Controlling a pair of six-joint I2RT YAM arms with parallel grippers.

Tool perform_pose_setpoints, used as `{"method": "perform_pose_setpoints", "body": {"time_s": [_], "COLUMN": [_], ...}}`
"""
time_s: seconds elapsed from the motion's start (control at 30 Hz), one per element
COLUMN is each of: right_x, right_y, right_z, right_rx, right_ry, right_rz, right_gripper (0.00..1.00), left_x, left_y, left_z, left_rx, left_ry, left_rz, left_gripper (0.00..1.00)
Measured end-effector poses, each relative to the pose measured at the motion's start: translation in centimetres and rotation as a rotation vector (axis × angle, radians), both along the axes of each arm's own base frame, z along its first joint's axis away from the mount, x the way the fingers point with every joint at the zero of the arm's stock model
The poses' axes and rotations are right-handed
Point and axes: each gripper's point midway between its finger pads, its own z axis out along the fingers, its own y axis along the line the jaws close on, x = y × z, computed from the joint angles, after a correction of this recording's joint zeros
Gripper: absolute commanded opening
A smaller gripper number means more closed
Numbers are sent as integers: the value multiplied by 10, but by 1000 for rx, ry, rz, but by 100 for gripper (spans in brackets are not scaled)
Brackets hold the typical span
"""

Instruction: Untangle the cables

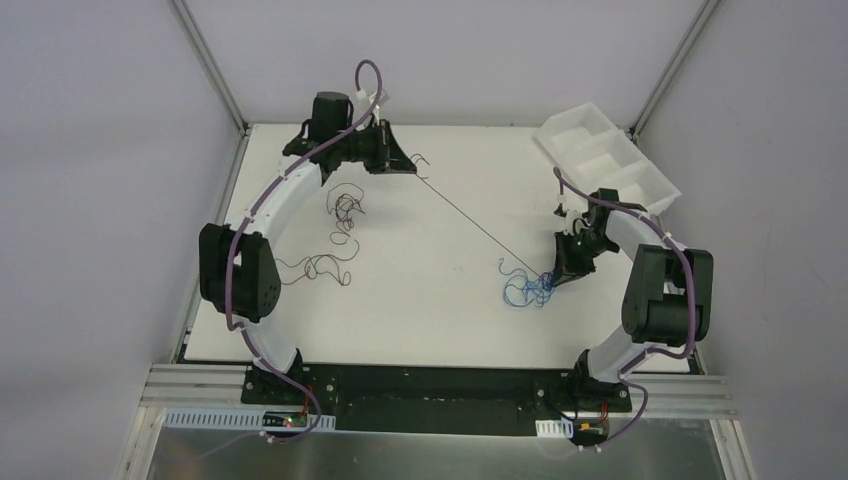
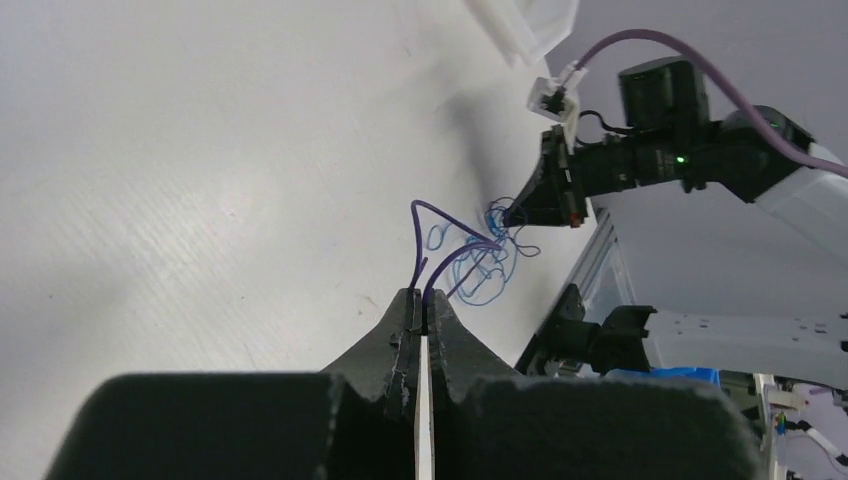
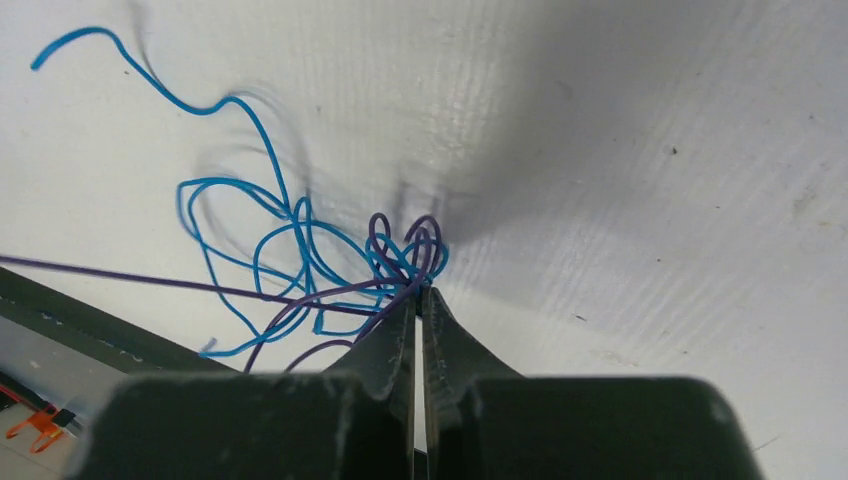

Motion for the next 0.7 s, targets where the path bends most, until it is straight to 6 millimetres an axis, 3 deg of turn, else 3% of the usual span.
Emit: {"method": "perform_pose_setpoints", "body": {"time_s": [0.13, 0.23, 0.33, 0.47, 0.7], "right_x": [3, 0, -3, -7, -13], "right_y": [6, -1, -12, -21, -25], "right_z": [3, 0, -8, -15, -13], "right_rx": [33, 12, -19, -33, -39], "right_ry": [-25, -17, 10, 39, 58], "right_rz": [19, 29, 29, 23, 35], "right_gripper": [3, 11, 13, 21, 38], "left_x": [2, 11, 26, 29, 33], "left_y": [5, 14, 34, 43, 38], "left_z": [43, 74, 121, 170, 213], "left_rx": [-19, -30, -50, -78, -106], "left_ry": [-44, -96, -204, -321, -431], "left_rz": [-7, 18, 68, 86, 70], "left_gripper": [0, 0, 0, 0, 0]}}
